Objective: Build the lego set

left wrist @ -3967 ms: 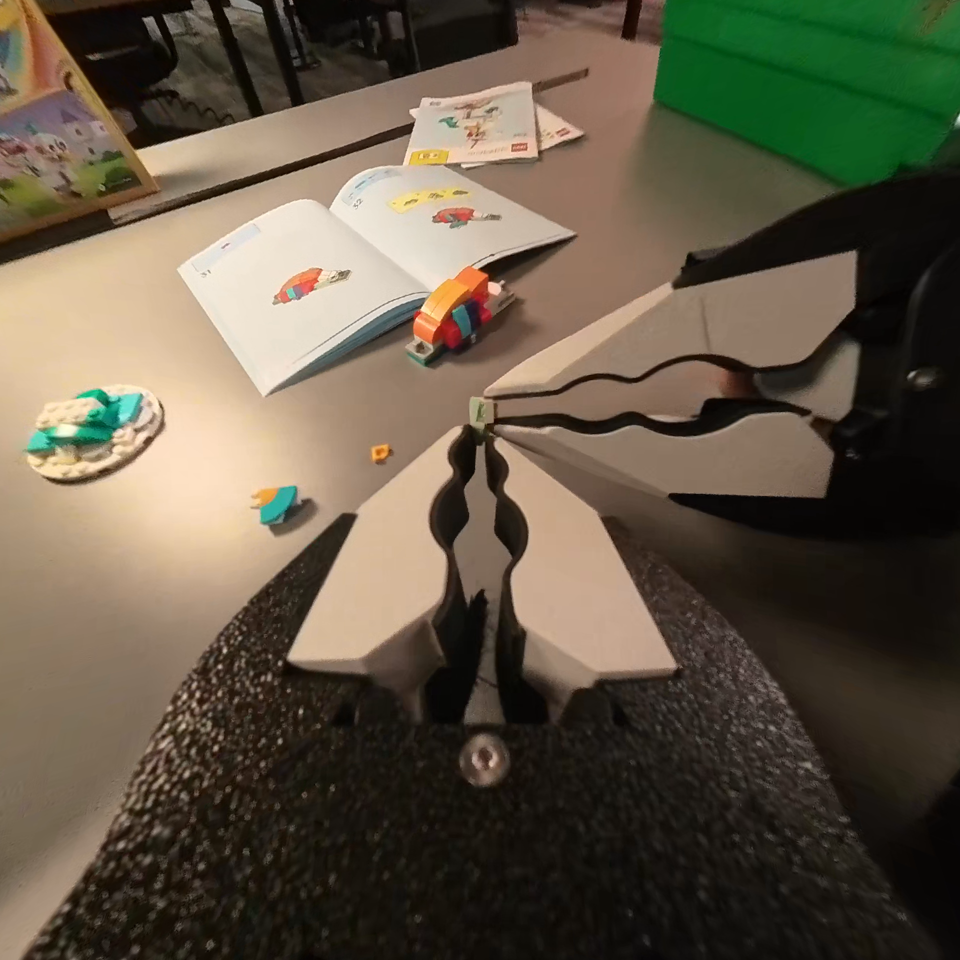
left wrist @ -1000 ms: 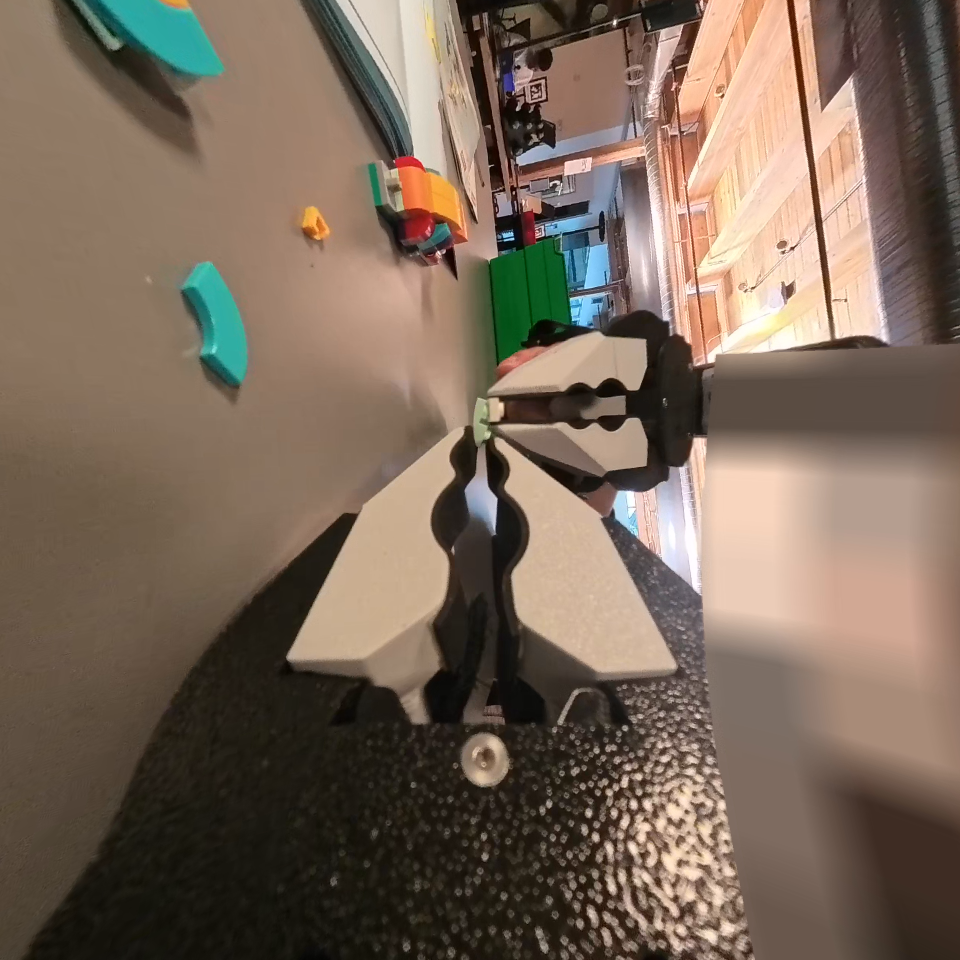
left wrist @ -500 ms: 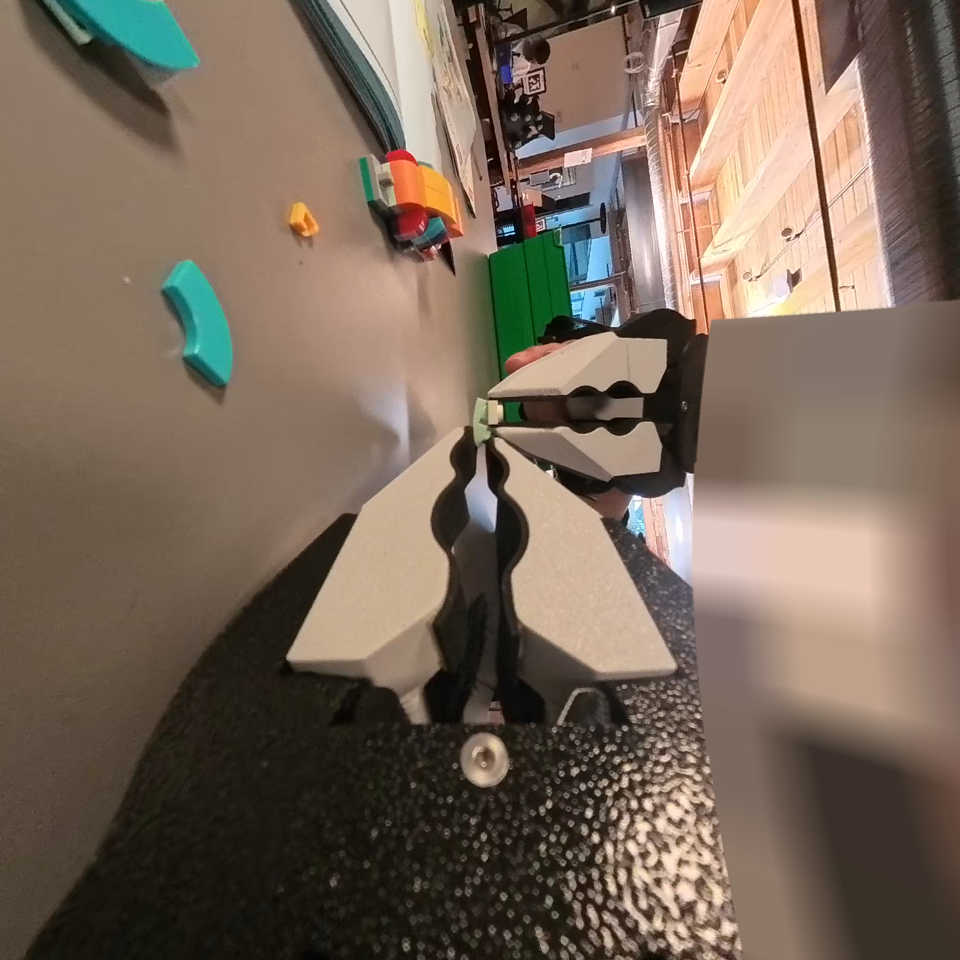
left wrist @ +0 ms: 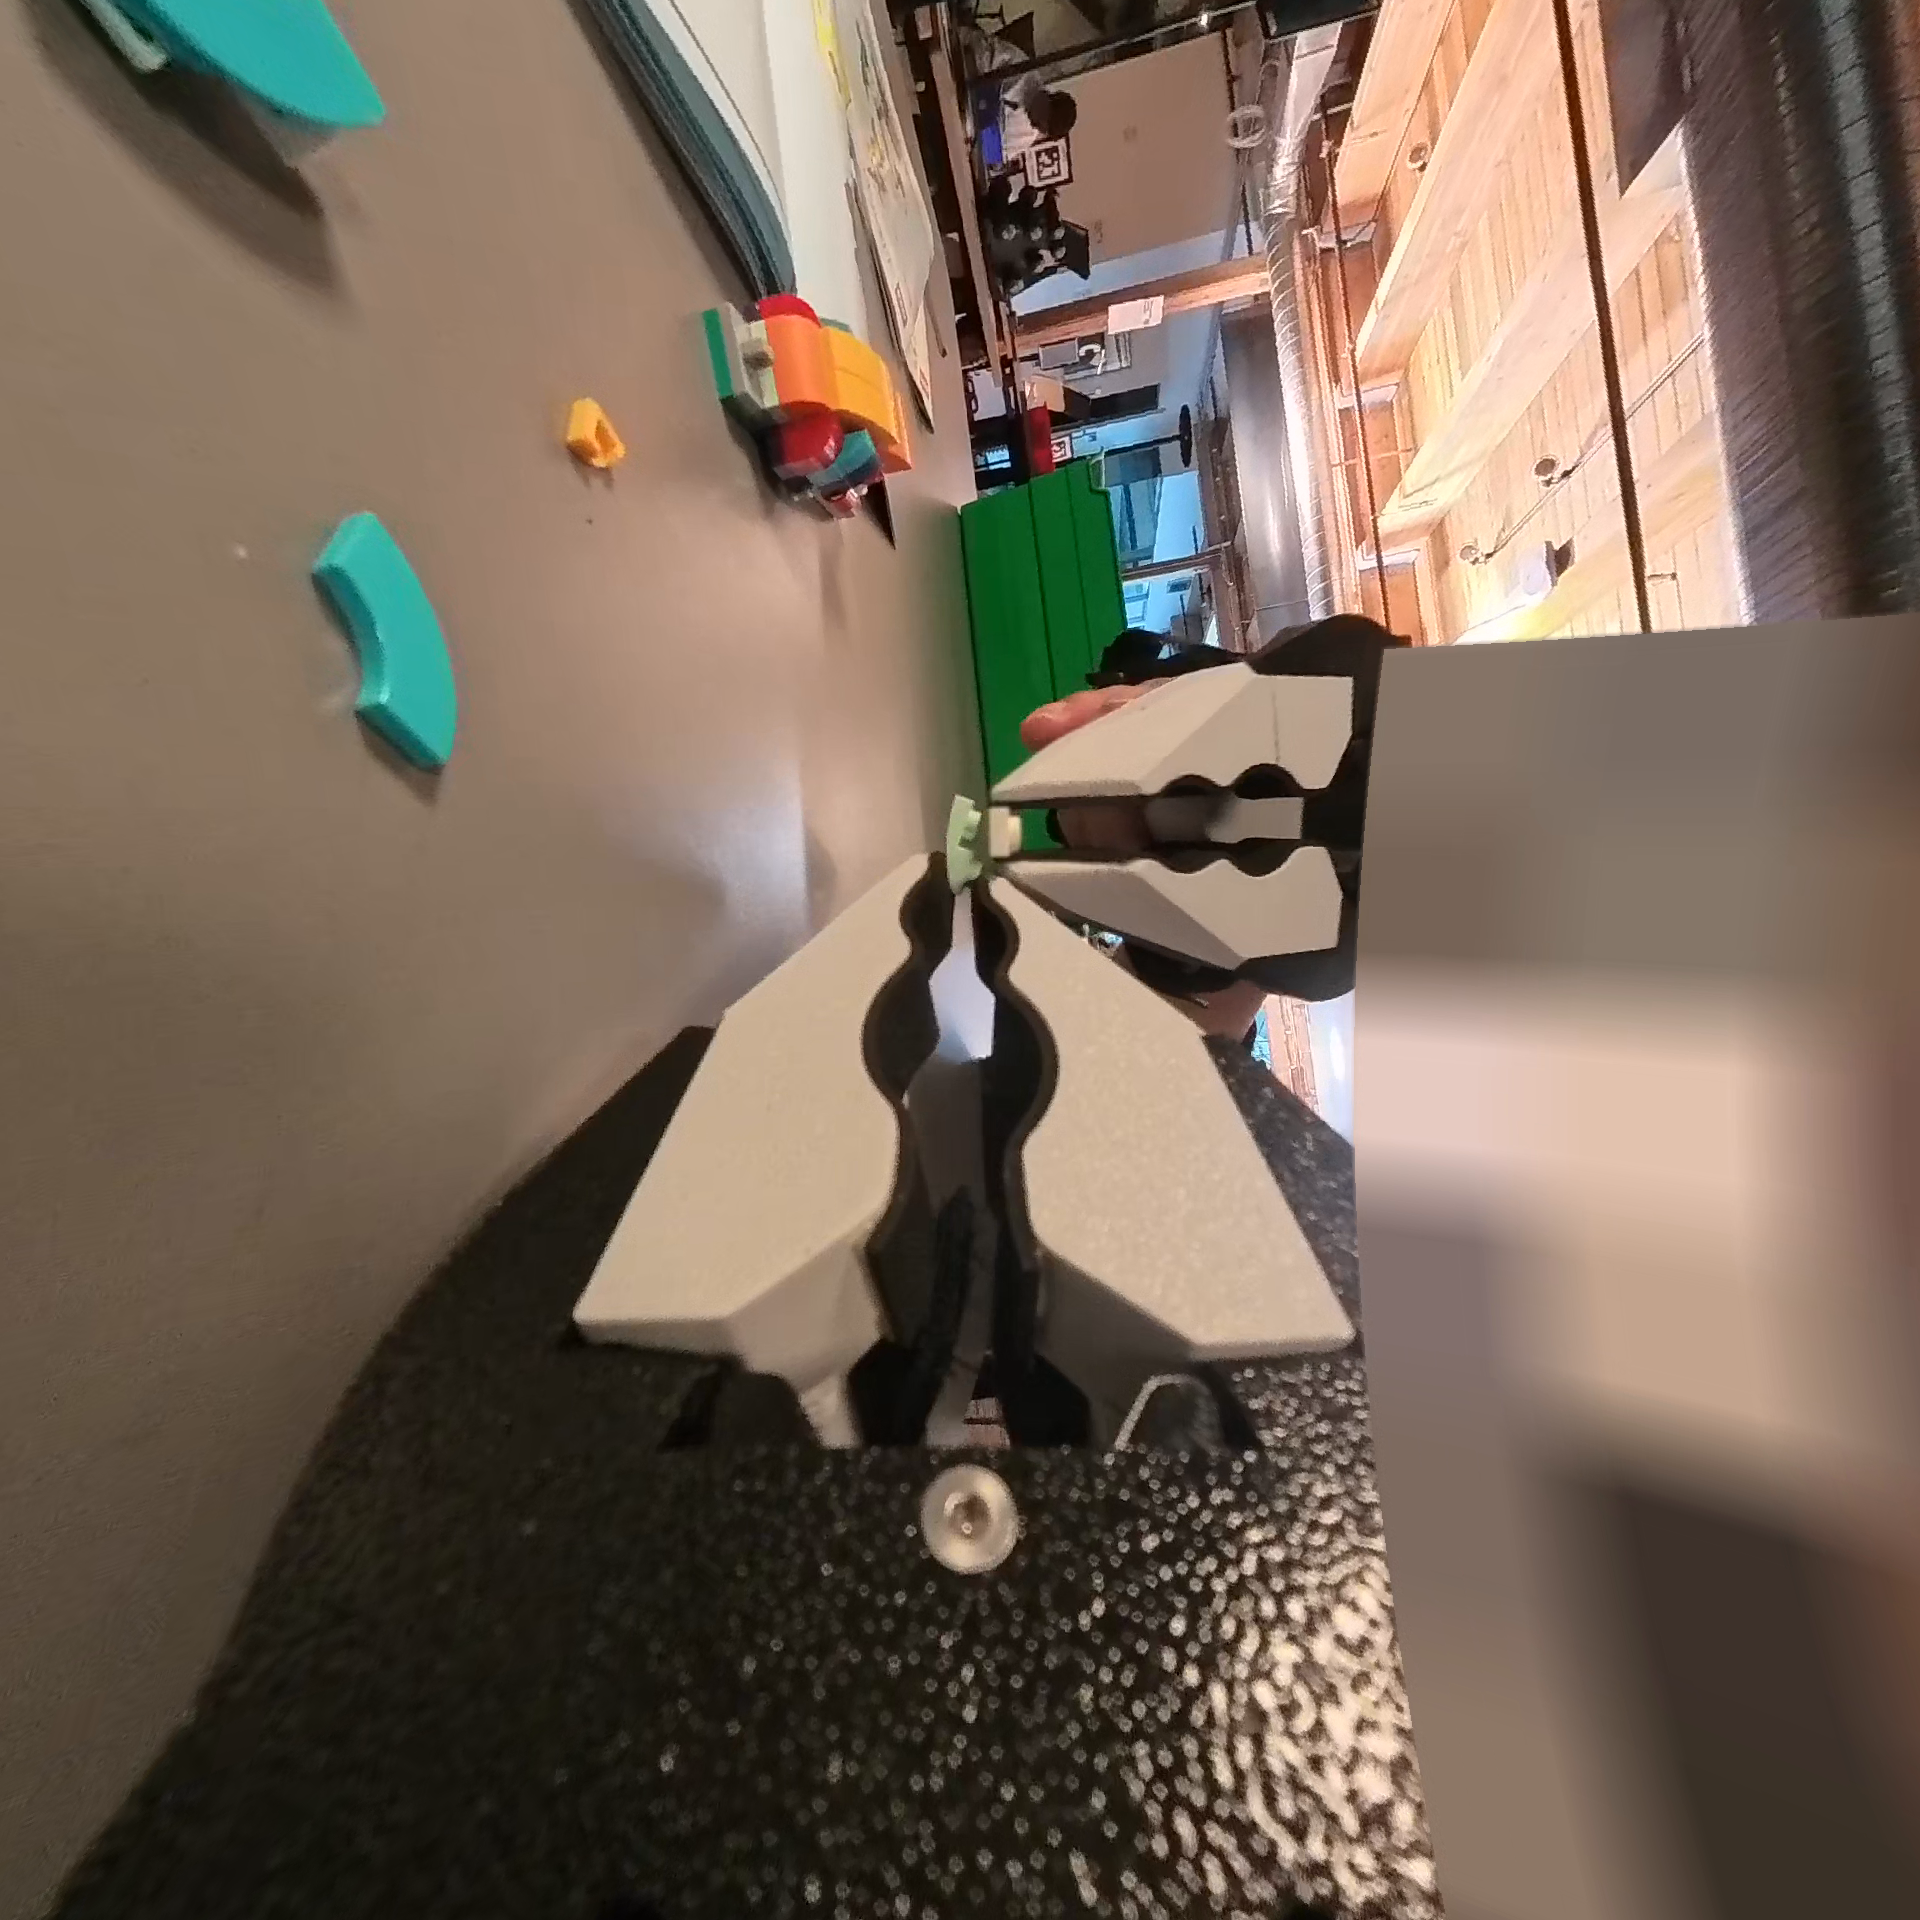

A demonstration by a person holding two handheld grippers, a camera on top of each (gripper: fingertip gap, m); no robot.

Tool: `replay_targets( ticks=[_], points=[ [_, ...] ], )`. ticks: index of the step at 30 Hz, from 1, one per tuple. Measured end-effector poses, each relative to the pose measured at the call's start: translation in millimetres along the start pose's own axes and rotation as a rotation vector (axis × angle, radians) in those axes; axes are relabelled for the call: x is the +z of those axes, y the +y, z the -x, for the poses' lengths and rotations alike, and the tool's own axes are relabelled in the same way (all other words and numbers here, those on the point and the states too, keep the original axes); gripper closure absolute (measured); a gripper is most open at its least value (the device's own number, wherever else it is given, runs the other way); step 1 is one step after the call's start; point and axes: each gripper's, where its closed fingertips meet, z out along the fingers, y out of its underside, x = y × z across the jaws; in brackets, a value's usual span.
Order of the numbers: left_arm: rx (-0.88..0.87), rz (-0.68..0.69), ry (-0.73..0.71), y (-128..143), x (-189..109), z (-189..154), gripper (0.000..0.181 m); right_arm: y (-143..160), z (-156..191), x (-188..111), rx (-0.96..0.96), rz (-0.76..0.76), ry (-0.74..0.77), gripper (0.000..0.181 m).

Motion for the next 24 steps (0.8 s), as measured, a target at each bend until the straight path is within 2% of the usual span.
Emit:
replay_targets(
  ticks=[24],
  points=[
    [-0.017, -0.002, 0.023, -0.9, -0.8, -1.9, 0.179, -0.5, -0.9, -0.3, 0.05, -0.003, -0.047, 0.175]
  ],
)
